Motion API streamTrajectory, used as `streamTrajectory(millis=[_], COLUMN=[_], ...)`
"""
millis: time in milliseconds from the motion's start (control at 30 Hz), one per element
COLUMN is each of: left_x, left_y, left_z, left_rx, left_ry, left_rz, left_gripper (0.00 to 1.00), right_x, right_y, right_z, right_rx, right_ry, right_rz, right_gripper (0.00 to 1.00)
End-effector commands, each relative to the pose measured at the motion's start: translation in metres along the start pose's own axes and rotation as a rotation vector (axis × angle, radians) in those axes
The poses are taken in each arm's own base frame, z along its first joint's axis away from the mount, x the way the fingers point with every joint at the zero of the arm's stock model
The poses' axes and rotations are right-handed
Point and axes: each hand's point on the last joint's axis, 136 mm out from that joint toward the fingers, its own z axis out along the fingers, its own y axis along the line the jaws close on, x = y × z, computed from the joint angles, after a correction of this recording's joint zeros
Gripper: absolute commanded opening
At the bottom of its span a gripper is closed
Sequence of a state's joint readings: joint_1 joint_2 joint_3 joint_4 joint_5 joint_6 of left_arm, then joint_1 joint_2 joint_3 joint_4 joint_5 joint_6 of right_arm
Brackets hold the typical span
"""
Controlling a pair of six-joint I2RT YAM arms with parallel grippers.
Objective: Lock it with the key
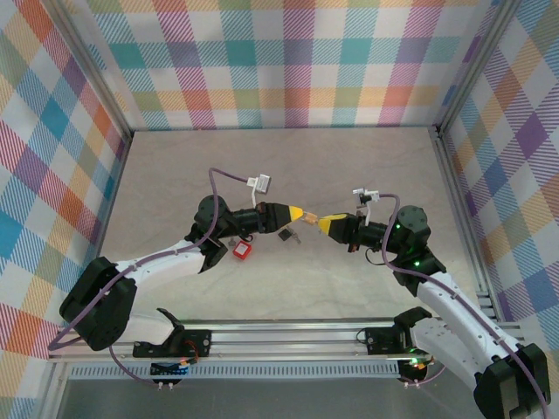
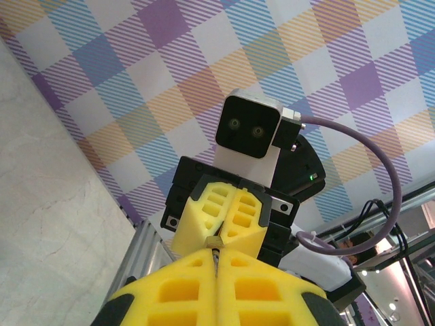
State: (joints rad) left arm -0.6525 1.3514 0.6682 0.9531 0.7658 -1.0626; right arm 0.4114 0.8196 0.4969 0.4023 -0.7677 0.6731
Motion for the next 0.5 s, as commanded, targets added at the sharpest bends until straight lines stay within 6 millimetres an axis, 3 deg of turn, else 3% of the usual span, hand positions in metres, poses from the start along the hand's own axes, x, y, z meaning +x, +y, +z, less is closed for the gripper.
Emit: streamTrajectory(millis=[0, 467], left_x=[-0.014, -0.028], left_y=[-0.002, -0.007], left_z=[-0.002, -0.005], left_rx=[0.003, 0.012], left_ry=[-0.069, -0.142], left_rz=[0.022, 0.038], left_gripper=[0.00, 0.00], right_x=[-0.002, 0.008], right_y=[0.014, 0.010], right_z=[-0.004, -0.011], right_rx=[-0.047, -0.025], right_ry=[-0.011, -0.019], right_rz=[-0.053, -0.035], right_gripper=[0.00, 0.00])
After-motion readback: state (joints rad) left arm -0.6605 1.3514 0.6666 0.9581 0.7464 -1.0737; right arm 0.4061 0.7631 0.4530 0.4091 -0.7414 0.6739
